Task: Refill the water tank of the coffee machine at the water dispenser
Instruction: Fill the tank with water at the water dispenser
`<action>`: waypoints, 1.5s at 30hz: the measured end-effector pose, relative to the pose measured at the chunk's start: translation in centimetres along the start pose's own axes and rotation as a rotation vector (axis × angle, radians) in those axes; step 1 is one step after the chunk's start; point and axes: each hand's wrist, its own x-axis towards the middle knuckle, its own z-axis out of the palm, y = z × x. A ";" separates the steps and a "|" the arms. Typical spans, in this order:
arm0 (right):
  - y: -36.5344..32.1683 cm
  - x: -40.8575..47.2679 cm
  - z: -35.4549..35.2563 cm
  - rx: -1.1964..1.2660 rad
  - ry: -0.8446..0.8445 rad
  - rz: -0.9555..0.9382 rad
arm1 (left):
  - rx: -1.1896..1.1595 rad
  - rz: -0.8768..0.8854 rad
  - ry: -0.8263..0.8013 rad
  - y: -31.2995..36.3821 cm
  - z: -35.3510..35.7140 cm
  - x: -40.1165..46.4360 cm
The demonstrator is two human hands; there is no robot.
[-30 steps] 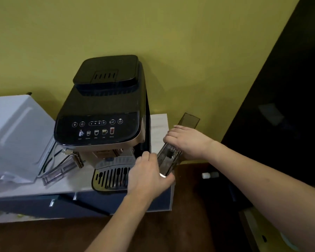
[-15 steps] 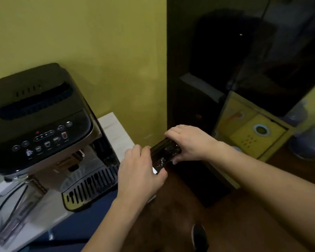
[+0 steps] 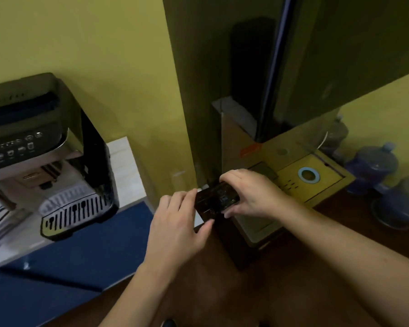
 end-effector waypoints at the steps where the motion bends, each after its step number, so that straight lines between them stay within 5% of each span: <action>1: 1.1 -0.9 -0.5 0.032 0.016 -0.003 | -0.016 -0.004 0.020 1.5 0.1 0.0; 15: 12.4 -8.1 -0.6 0.176 0.146 0.093 | -0.005 0.137 -0.055 13.1 2.2 5.9; 23: 17.6 -10.3 3.8 0.355 0.156 0.183 | 0.183 0.039 -0.114 20.1 5.7 10.5; 35: 26.4 -12.6 6.7 0.884 -0.157 0.351 | 0.441 -0.093 -0.381 31.3 9.9 17.2; 45: 28.3 -10.3 8.6 1.135 -0.474 0.433 | 0.673 -0.084 -0.622 33.4 12.8 22.0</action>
